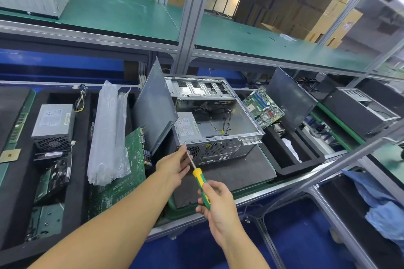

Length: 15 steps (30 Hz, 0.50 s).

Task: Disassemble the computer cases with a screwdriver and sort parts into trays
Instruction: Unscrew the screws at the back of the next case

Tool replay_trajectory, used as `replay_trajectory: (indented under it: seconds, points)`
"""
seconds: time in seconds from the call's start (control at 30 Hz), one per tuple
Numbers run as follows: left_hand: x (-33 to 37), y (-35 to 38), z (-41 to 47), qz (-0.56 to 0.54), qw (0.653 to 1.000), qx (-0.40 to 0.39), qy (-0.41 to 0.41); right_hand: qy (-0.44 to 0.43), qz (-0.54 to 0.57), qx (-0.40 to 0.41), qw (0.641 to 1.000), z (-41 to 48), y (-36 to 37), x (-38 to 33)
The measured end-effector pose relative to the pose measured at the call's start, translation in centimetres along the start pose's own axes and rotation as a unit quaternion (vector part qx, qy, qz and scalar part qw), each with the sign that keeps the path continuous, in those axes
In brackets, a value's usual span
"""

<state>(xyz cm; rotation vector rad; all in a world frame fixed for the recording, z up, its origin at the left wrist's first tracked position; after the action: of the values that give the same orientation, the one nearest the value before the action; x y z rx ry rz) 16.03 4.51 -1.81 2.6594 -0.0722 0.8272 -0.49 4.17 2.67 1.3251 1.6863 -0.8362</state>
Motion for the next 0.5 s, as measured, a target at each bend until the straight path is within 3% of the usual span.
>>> replay_trajectory:
  seconds: [0.5]
  points:
    - [-0.3,0.8,-0.4,-0.029,0.999,0.007,-0.023,-0.061,-0.102,0.005,0.993,1.4,-1.8,0.4]
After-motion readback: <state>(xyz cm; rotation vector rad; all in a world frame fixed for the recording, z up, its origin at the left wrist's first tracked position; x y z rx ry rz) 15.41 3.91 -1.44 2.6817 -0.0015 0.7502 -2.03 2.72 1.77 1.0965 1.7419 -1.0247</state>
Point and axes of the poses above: each hand's wrist, its own z-axis towards the middle knuckle, its own y-axis out of the palm, x = y × z, the point moved 5 cm from there along z, towards the middle knuckle, and after that the axes turned 13 degrees about x, right-handed, at the moved point
